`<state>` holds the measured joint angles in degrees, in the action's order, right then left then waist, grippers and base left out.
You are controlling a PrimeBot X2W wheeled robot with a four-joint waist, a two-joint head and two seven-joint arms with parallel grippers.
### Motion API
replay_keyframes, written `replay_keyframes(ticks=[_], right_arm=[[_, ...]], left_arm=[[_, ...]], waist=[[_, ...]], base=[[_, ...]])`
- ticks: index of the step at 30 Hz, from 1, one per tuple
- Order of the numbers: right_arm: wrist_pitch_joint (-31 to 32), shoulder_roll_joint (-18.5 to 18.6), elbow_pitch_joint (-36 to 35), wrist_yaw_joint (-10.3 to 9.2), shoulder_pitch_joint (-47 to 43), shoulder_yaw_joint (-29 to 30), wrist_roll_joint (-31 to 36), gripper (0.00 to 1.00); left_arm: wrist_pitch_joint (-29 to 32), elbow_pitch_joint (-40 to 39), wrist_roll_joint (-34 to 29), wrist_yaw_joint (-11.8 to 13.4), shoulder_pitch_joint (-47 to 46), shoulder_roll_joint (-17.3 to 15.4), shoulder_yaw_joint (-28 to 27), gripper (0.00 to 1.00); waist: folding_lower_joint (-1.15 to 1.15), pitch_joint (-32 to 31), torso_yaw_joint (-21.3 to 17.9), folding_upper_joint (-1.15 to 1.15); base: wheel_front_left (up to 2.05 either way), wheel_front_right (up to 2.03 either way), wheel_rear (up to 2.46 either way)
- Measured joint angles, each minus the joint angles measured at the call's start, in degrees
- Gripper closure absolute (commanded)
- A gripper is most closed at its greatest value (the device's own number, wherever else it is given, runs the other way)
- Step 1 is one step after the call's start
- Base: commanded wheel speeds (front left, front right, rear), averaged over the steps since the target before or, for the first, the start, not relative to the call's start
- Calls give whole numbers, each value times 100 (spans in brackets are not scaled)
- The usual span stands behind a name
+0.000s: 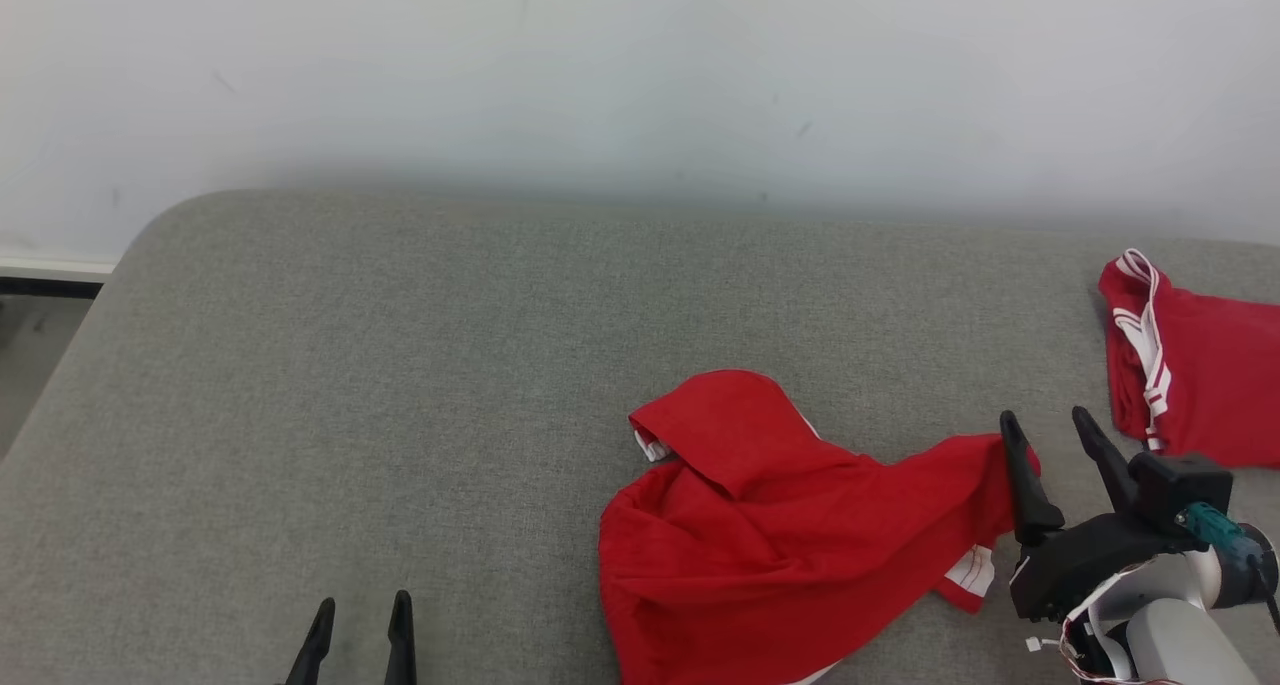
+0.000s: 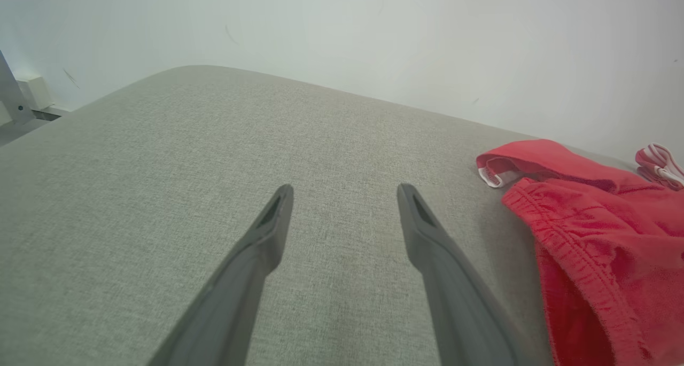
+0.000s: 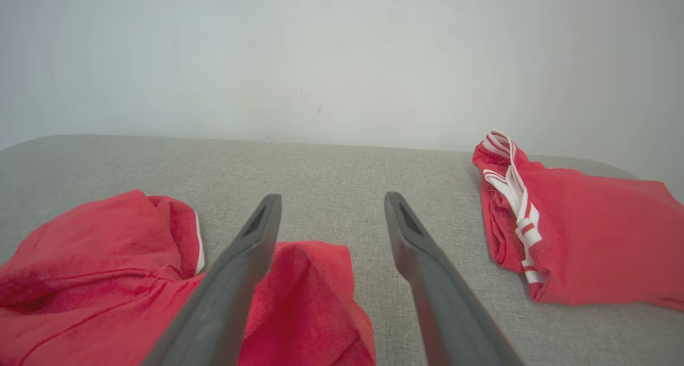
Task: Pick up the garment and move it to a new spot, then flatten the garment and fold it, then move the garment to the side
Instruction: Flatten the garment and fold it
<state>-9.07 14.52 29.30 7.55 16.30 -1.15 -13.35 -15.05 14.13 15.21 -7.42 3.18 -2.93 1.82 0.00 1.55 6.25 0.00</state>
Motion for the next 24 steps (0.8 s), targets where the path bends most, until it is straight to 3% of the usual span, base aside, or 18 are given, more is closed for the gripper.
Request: replay_keyframes(ticks=[11, 17, 24], right_arm=[[-567, -308, -784, 0, -596, 196, -225, 0], [-592, -751, -1463, 0, -1265, 266, 18, 0], [-592, -1059, -1771, 0, -1845, 510, 148, 0]], left_arm=[[0, -49, 1, 0, 98, 1, 398, 0], [-1, -101, 0, 0, 159, -16, 1127, 0], [0, 42, 144, -1, 247, -185, 1935, 0]], waist=[[0, -150, -272, 0], [-1, -177, -400, 0], [0, -145, -515, 0]], base=[[0, 0, 0], [0, 0, 0], [0, 0, 0]])
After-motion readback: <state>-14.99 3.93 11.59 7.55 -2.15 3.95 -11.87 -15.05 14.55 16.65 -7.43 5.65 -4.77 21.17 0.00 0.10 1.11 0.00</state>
